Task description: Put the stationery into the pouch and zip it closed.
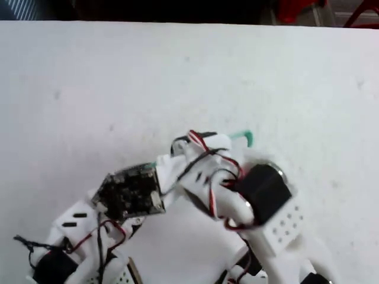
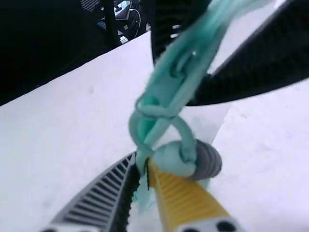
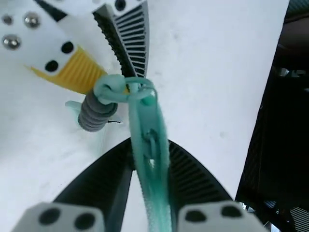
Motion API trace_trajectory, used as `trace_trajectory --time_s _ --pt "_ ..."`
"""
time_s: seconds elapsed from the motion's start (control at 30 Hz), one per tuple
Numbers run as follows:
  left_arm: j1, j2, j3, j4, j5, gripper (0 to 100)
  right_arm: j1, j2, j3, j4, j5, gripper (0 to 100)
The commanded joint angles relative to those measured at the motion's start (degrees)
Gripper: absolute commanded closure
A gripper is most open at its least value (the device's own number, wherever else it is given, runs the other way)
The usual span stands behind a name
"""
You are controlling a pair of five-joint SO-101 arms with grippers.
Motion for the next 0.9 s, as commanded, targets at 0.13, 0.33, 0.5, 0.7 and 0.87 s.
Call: trace_trajectory --time_s 0.13,0.33,0.5,0.7,0.87 --pt "-3.03 -0.57 -6.77 3.69 3.87 70 -2.24 -4.00 0.09 -1.27 -0.70 98.1" --pt "-4.79 -0.57 -6.68 4.22 6.07 67 -5.76 -4.53 -0.35 -1.27 -2.46 98.1" --pt "-4.88 -0.57 -6.68 4.40 3.08 67 -10.33 -4.62 -2.46 1.80 -2.02 98.1" --pt "-6.37 -0.57 -6.86 4.13 1.05 67 -11.12 -6.90 -8.00 4.79 0.18 98.1" --pt "-5.41 -0.57 -10.64 4.84 0.70 67 -11.21 -6.55 -7.82 4.79 0.26 98.1"
